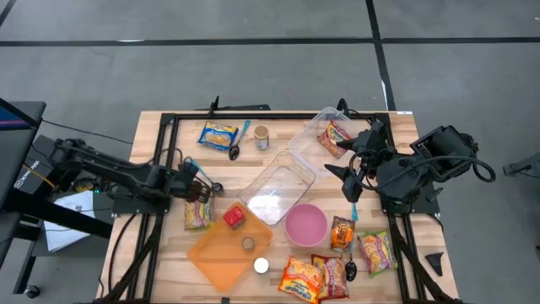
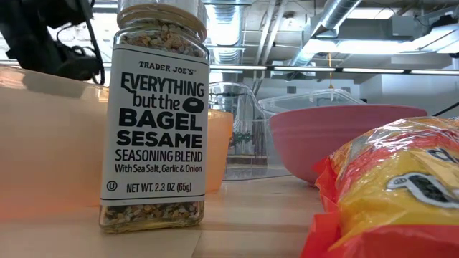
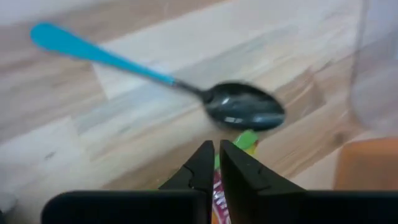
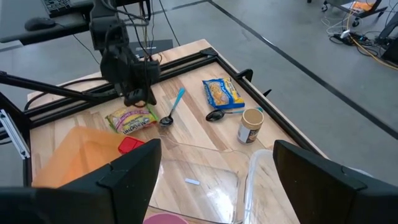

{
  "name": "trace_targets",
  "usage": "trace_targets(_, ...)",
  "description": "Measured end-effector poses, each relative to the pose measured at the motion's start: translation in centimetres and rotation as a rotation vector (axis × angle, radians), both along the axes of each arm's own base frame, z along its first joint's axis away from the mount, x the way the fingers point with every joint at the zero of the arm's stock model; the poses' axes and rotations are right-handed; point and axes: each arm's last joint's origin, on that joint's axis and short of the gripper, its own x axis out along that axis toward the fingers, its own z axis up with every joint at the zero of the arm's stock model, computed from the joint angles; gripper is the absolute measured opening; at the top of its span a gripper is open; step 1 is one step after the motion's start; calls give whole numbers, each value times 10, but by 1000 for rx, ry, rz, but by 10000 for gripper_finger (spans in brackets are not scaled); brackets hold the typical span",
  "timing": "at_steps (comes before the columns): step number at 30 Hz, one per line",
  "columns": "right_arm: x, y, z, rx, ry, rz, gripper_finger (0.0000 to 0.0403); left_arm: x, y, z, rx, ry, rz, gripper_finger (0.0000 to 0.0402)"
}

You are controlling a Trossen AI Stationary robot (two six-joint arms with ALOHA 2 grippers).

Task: Pick & Place Food Item
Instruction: Put the green noodle pack into the transparent container

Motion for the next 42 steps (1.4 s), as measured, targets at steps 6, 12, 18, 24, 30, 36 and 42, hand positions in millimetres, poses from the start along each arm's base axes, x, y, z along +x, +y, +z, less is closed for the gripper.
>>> trace_targets(6,0,0,0,-18,10,11,306,2,2,18,64,-150,-186,65)
trace_targets(12,1,-3,0,-20,11,-2,306,11,-2,25,6,-226,-423,105)
trace_targets(18,1,-3,0,-20,11,-2,306,6,-3,6,-163,-22,-321,135)
trace_targets(24,1,-3,0,-12,7,-7,306,0,-9,2,-385,36,-207,137)
trace_targets(30,1,-3,0,-12,7,-7,306,-14,-20,5,-495,68,-198,123)
trace_targets(36,2,-3,0,-12,8,-7,306,-28,-30,7,-505,81,-86,108)
trace_targets(42,7,0,-4,-18,22,-5,306,-30,-37,7,-504,33,8,92)
